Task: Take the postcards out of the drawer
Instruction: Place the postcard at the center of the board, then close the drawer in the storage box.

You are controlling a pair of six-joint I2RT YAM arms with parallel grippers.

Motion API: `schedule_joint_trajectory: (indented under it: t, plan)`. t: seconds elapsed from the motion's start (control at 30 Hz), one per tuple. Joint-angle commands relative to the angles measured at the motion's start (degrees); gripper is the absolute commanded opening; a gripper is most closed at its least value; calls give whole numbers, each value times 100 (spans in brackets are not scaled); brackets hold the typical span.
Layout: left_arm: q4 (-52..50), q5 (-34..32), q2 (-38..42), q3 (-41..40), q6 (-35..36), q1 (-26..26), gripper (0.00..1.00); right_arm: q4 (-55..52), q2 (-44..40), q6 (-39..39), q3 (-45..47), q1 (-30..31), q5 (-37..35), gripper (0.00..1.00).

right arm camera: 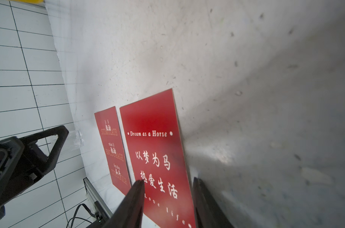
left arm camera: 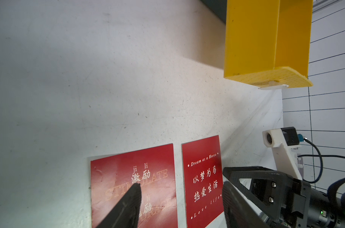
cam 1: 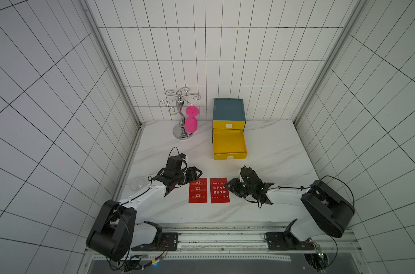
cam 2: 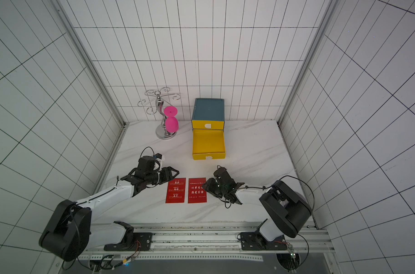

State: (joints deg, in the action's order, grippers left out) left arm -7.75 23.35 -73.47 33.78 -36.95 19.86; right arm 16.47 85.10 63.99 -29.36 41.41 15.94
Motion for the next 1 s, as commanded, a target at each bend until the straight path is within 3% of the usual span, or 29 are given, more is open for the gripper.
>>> schedule_joint_trajectory:
  t: [0.0,0.27,0.5,0.73,0.97]
  plan:
    - [-168,-110,123,299,135,-26,66,-855,-496,-329,-259,16,-254,45]
    - [-510,-170,-182,1375,393,-35,68,-2404,-1782,-965,-654,-560,-514,46]
    - [-652,-150,-869,2068,538,182,68,-3389,-2369,-2047,-1303,-2125,-70,47]
    - [-676,-337,-1305,2136,522,751,68,-3607,-1640,-2900,-2563,-3069,522,48]
    - [-684,-416,-2001,2617,553,973,68,-3638,-78,-3416,-4559,-3325,1099,48]
